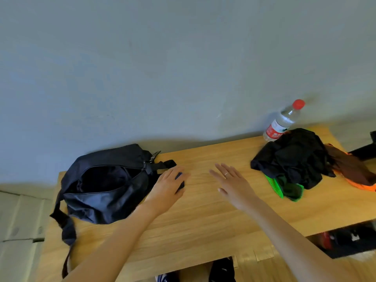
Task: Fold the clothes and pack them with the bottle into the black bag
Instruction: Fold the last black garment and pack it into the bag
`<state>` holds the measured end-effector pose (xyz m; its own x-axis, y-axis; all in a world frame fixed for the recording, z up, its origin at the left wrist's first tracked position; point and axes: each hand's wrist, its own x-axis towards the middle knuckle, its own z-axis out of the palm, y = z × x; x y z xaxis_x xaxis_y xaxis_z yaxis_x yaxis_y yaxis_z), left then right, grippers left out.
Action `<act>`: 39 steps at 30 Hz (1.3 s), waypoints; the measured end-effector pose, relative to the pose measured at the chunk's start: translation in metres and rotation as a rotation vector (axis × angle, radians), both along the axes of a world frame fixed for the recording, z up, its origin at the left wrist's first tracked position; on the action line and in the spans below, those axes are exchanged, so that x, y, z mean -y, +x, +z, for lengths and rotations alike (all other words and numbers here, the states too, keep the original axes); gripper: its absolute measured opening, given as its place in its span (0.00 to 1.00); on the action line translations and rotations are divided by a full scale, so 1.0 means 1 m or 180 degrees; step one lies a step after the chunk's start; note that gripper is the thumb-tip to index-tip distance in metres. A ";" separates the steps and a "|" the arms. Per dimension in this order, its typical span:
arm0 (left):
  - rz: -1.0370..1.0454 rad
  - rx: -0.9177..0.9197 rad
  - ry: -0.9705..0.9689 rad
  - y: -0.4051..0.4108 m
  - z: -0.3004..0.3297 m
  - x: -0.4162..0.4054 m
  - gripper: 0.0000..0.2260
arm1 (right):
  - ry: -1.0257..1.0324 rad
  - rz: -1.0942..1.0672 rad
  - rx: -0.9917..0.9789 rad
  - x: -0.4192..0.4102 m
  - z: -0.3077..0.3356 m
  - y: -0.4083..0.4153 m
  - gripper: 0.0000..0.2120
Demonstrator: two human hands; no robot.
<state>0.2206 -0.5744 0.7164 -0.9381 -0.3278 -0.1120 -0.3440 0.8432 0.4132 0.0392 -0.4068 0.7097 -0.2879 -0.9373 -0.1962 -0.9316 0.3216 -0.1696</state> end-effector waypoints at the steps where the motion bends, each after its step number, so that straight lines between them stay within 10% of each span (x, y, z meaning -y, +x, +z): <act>1: -0.0028 0.0085 0.0040 -0.017 0.001 -0.011 0.21 | 0.0073 -0.0082 -0.0007 -0.012 0.002 -0.015 0.29; 23: -0.0580 0.1098 0.0396 -0.327 -0.046 -0.150 0.21 | 0.0707 -0.1059 0.0222 -0.163 -0.017 -0.271 0.21; 29: 0.0308 0.0042 0.1148 -0.324 -0.037 -0.148 0.13 | -0.0520 -0.1472 0.0503 -0.165 0.001 -0.286 0.07; 39: 0.0862 -0.1265 0.1392 -0.299 0.034 -0.121 0.12 | -0.1380 -0.1535 0.0827 -0.146 0.081 -0.287 0.14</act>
